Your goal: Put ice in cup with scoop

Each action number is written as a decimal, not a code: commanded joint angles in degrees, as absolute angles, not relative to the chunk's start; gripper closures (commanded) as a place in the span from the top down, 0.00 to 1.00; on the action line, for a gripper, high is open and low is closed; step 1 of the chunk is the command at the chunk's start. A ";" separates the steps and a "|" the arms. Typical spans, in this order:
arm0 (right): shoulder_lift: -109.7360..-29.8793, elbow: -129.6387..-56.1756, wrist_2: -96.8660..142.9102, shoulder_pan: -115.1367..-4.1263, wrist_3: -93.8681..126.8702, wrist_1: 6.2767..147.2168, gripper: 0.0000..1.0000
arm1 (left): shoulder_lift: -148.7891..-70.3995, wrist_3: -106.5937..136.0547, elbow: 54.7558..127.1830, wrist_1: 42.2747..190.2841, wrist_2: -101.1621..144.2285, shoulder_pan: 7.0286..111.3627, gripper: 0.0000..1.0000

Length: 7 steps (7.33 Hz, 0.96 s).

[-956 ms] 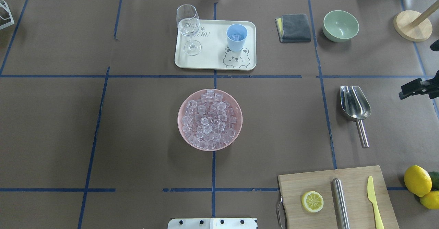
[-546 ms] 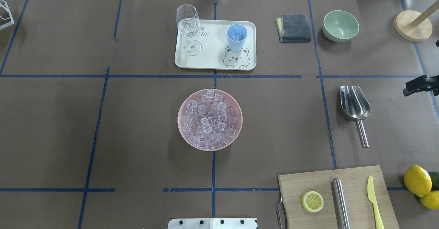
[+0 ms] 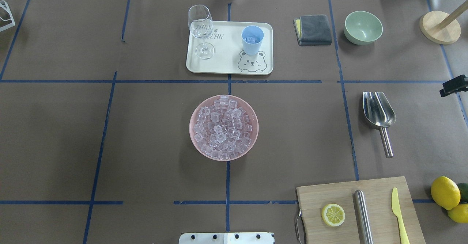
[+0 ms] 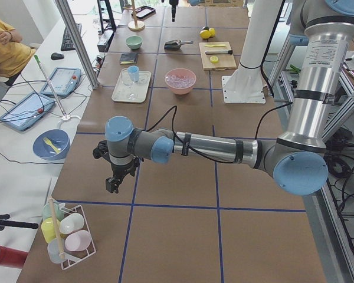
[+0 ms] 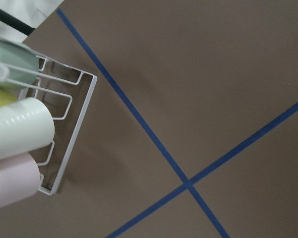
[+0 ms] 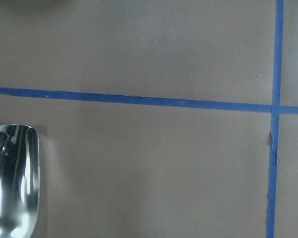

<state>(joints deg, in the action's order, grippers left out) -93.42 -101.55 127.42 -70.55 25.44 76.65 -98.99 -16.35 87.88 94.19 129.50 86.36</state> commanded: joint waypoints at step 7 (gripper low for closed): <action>-85.01 -94.48 134.91 -81.90 4.62 91.88 1.00 | -92.64 -12.57 95.19 76.38 140.89 87.54 1.00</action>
<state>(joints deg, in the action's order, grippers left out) -87.32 -94.51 134.84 -79.93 10.21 85.46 -93.08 -12.56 95.09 76.25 139.57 87.62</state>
